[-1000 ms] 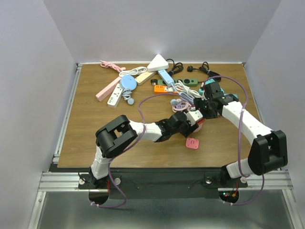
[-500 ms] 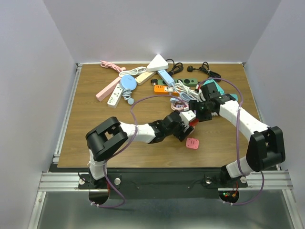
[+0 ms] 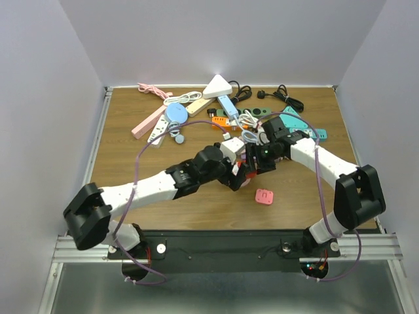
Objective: Insert the plug
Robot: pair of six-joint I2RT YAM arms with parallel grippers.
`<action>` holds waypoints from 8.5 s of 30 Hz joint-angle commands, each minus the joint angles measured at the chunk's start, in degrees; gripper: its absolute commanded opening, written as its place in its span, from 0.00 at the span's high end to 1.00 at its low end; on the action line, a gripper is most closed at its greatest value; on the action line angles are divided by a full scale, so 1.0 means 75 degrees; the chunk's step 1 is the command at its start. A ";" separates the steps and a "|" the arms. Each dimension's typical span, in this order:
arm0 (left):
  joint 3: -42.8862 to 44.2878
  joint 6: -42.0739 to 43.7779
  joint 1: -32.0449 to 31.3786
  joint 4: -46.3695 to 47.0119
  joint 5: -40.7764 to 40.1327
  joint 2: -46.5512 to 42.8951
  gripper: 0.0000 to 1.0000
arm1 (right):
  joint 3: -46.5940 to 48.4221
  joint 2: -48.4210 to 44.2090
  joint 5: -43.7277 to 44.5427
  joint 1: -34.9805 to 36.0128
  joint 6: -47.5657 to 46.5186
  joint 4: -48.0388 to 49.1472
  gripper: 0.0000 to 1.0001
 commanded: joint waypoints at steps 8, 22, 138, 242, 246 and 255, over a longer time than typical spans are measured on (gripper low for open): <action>-0.0304 -0.1117 0.0941 -0.0572 -0.0419 -0.2796 0.01 | 0.0677 0.1207 -0.0243 0.1618 0.0779 0.1126 0.34; -0.0680 -0.1282 0.1118 -0.1100 -0.0923 -0.3595 0.01 | 0.3335 0.3317 -0.0348 0.2440 0.0545 0.1538 0.34; 0.0599 -0.2583 -0.0620 0.0213 -0.1157 0.0931 0.01 | -0.1347 -0.4556 0.2088 -0.2915 0.2572 -0.0837 0.00; -0.0481 -0.1340 0.1880 0.0928 0.0788 -0.1168 0.01 | -0.1548 -0.0126 0.4890 0.2089 0.5855 0.0131 0.00; -0.0563 -0.1398 0.1880 0.0811 0.0600 -0.1403 0.01 | -0.1818 -0.0805 0.4949 0.2077 0.5352 0.0155 0.00; -0.1008 -0.1657 0.1880 0.0892 0.0576 -0.1626 0.01 | -0.2532 -0.1673 0.3906 0.2077 0.3534 0.0249 0.00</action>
